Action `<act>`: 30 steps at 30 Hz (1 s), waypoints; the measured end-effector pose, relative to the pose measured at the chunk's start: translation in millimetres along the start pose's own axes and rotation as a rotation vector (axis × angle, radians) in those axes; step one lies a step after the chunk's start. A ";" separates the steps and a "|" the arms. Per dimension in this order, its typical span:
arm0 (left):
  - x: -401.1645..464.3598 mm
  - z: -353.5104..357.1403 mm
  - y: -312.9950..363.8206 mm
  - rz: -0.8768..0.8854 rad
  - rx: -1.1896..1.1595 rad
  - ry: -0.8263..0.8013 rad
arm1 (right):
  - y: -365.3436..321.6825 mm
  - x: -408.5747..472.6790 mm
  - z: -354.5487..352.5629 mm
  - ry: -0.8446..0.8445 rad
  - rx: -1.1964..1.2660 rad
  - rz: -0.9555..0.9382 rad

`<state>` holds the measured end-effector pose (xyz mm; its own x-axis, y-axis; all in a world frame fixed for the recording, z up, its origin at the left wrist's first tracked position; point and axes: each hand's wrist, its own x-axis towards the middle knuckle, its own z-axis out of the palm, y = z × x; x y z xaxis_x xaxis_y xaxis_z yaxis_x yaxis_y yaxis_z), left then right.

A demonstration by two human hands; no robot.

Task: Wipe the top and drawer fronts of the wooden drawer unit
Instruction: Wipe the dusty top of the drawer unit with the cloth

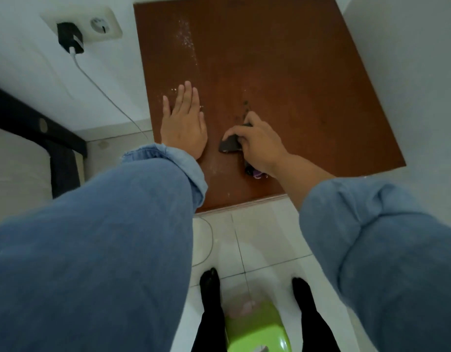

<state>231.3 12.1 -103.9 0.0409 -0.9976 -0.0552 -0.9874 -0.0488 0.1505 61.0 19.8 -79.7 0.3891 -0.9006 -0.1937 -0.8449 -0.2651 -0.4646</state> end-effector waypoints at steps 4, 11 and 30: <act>-56.0 -6.0 14.9 -0.018 0.024 -0.031 | 1.0 -1.5 -0.1 -0.010 0.009 0.024; -114.1 -0.9 31.7 -0.101 0.027 -0.239 | -2.2 -14.0 -3.3 -0.047 0.072 0.025; -123.4 -12.6 41.6 -0.134 0.022 -0.298 | 42.4 -90.1 -50.3 -0.201 0.222 0.098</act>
<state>187.0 132.5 -78.4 0.1275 -0.9243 -0.3598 -0.9795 -0.1743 0.1007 -28.4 72.4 -38.5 0.3932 -0.8259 -0.4040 -0.7900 -0.0787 -0.6080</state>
